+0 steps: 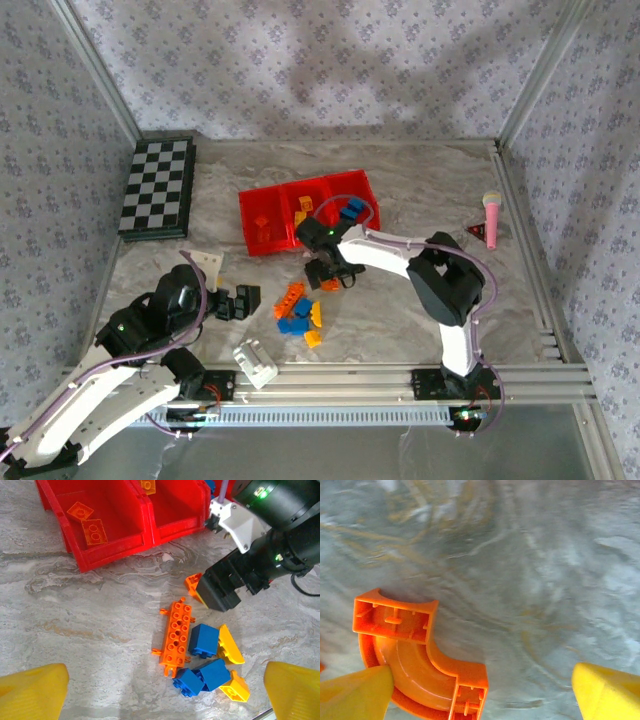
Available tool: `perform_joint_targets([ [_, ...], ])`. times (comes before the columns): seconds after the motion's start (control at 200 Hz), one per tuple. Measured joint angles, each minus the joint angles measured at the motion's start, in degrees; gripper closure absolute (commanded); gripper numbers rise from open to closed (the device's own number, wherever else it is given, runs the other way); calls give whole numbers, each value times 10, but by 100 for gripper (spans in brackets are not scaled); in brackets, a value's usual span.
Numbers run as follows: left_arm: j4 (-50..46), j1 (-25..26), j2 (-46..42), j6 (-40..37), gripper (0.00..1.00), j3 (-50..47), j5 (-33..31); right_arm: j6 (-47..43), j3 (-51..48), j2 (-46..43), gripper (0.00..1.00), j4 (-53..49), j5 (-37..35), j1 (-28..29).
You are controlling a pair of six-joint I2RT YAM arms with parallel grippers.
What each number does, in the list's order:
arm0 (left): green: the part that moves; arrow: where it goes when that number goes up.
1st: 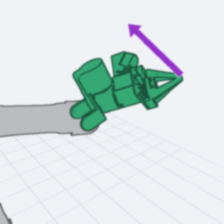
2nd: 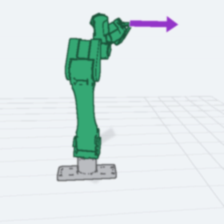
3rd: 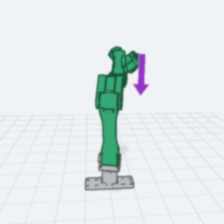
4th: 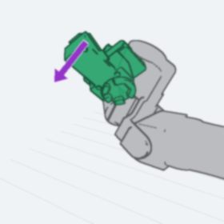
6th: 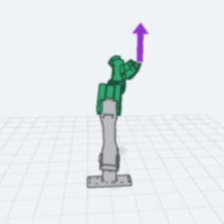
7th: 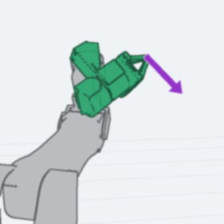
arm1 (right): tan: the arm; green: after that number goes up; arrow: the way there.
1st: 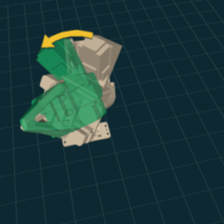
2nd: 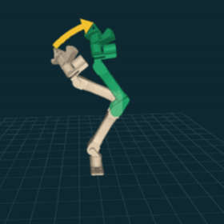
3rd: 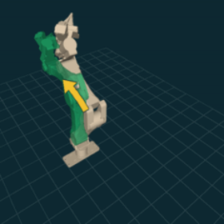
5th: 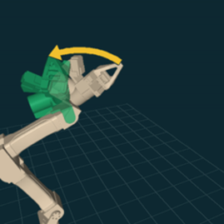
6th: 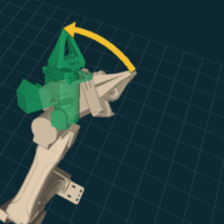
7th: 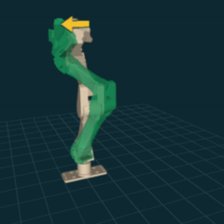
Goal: Sort the legos into containers by color
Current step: Pick up the lego from the center of the table.
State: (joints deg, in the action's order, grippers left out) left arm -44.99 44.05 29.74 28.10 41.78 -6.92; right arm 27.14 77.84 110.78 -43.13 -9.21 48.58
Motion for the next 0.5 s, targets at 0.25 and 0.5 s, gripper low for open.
perform_joint_targets([
  [0.25,0,0,0,0,0,0,0,4,-4,-15,7,-13,-20,-10],
  [0.5,-1,0,7,0,0,0,-2,4,2,-41,6,-17,-26,19],
])
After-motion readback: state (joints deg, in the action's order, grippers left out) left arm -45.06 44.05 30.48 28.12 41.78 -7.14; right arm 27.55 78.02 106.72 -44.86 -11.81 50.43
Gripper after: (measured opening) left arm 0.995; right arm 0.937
